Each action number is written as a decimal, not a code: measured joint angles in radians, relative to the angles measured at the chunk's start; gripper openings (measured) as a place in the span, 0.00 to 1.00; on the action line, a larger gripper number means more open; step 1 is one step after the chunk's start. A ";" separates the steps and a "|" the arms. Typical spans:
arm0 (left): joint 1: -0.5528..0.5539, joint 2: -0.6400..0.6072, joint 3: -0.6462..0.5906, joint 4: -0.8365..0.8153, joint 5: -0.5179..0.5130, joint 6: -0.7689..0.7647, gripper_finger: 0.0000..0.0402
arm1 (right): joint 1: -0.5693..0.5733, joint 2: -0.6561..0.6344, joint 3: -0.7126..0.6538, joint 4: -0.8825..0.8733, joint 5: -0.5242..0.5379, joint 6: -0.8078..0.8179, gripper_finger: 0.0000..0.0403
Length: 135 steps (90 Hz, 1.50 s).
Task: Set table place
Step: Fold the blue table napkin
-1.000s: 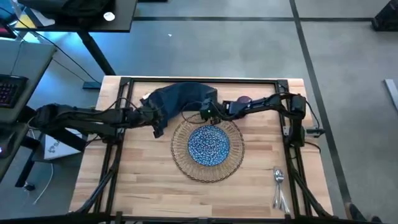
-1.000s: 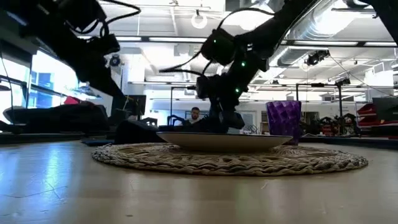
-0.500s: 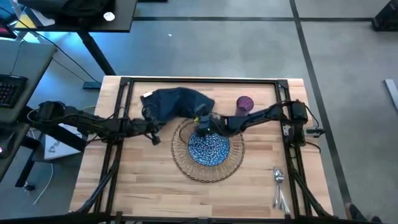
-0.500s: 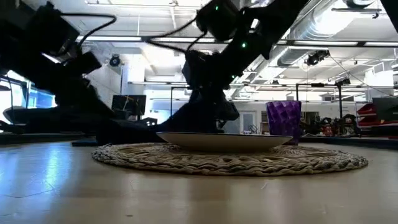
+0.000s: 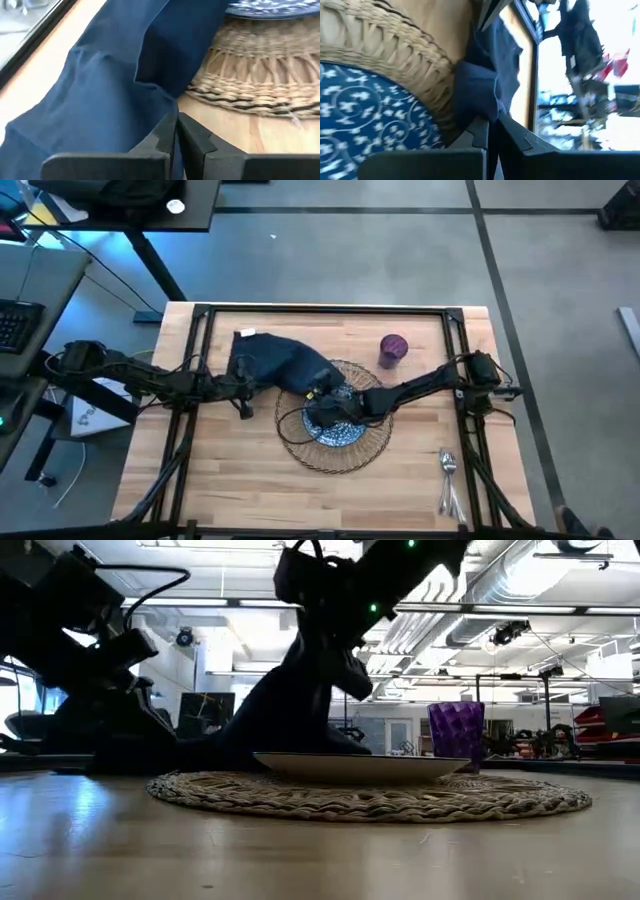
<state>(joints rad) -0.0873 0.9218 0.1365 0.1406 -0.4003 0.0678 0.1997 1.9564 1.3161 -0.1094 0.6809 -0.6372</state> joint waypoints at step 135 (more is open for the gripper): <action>-0.074 0.407 0.040 0.159 -0.212 -0.179 0.34 | 0.057 -0.002 0.007 0.026 0.278 -0.105 0.00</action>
<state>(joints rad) -0.1612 1.3284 0.1768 0.3001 -0.6121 -0.1116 0.2569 1.9545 1.3228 -0.0833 0.9585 -0.7418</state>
